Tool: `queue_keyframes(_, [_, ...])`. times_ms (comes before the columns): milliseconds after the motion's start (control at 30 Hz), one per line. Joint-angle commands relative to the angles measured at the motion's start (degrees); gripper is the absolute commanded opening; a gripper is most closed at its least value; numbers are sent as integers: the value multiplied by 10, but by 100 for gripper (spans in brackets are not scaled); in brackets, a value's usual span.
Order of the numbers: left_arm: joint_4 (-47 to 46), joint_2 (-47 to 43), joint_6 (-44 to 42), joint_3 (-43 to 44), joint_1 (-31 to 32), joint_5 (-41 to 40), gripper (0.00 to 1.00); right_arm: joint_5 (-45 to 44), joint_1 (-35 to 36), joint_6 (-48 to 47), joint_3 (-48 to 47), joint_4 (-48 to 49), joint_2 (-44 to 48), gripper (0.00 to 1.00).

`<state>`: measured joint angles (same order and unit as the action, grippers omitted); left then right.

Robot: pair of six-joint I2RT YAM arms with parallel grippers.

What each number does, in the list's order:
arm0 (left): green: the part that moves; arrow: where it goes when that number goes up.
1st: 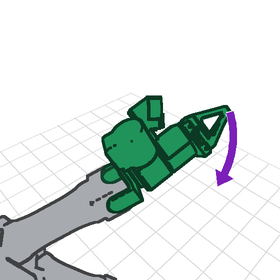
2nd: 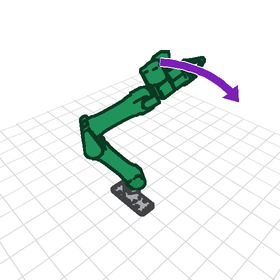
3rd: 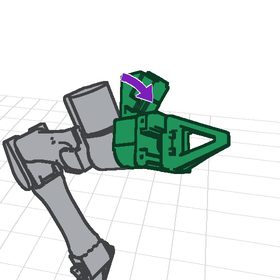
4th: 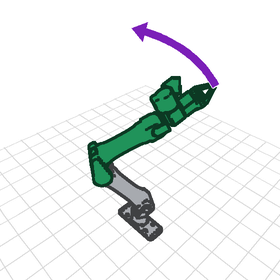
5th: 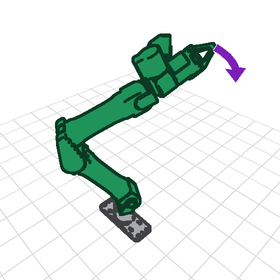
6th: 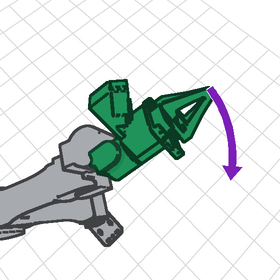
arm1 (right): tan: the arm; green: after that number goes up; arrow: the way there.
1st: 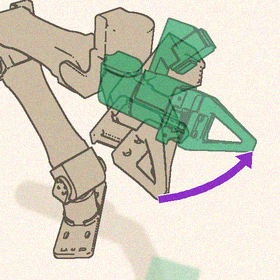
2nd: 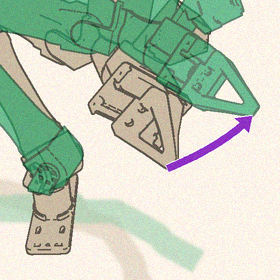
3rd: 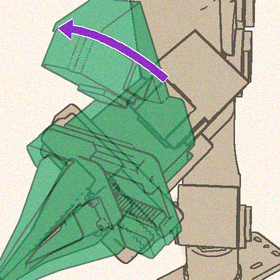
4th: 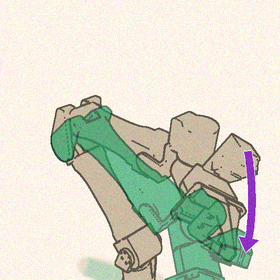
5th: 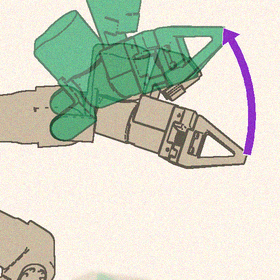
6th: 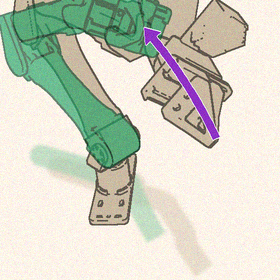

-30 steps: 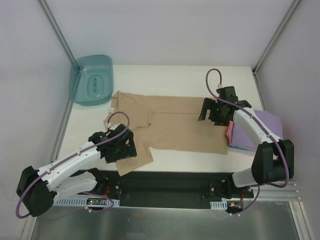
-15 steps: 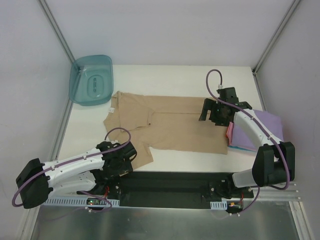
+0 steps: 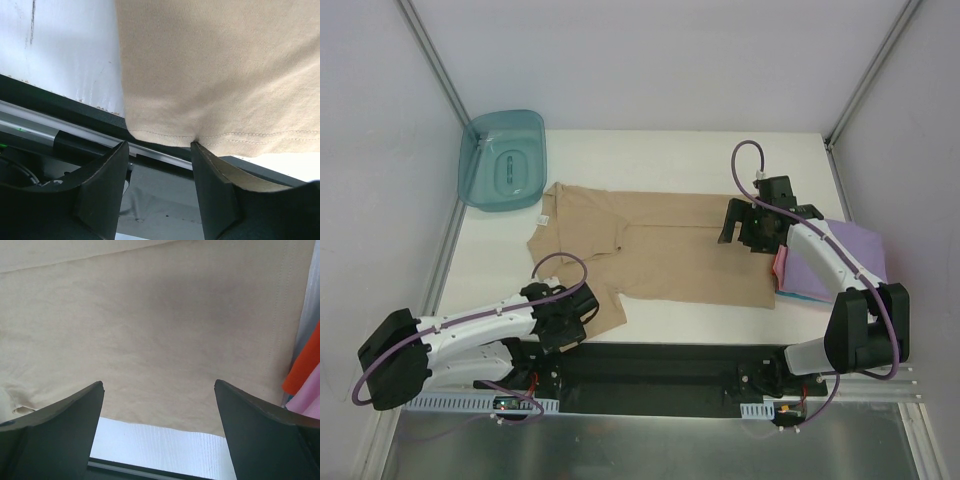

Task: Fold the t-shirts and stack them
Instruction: Grap the side of the flattened tshirt closest away from the robot with both arms

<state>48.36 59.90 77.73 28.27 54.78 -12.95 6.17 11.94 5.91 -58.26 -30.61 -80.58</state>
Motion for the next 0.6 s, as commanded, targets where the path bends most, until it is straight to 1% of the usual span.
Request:
queue_keyframes(0, [-44,14,36,-23,2,-48,50,-13,2,-3,1,8,6,97])
queue_keyframes(67, [-79,15,42,-41,2,-52,50,-13,1,0,1,8,7,97])
queue_keyframes(200, [-96,14,54,-45,2,-76,41,-10,2,4,9,12,9,97])
queue_keyframes(400, [-135,11,69,-59,2,-110,31,-11,2,9,12,14,12,97])
queue_keyframes(433, [-136,11,68,-59,1,-115,27,-12,2,9,12,13,13,97])
queue_keyframes(567, [-143,17,73,-63,1,-132,26,-10,2,14,18,13,20,97])
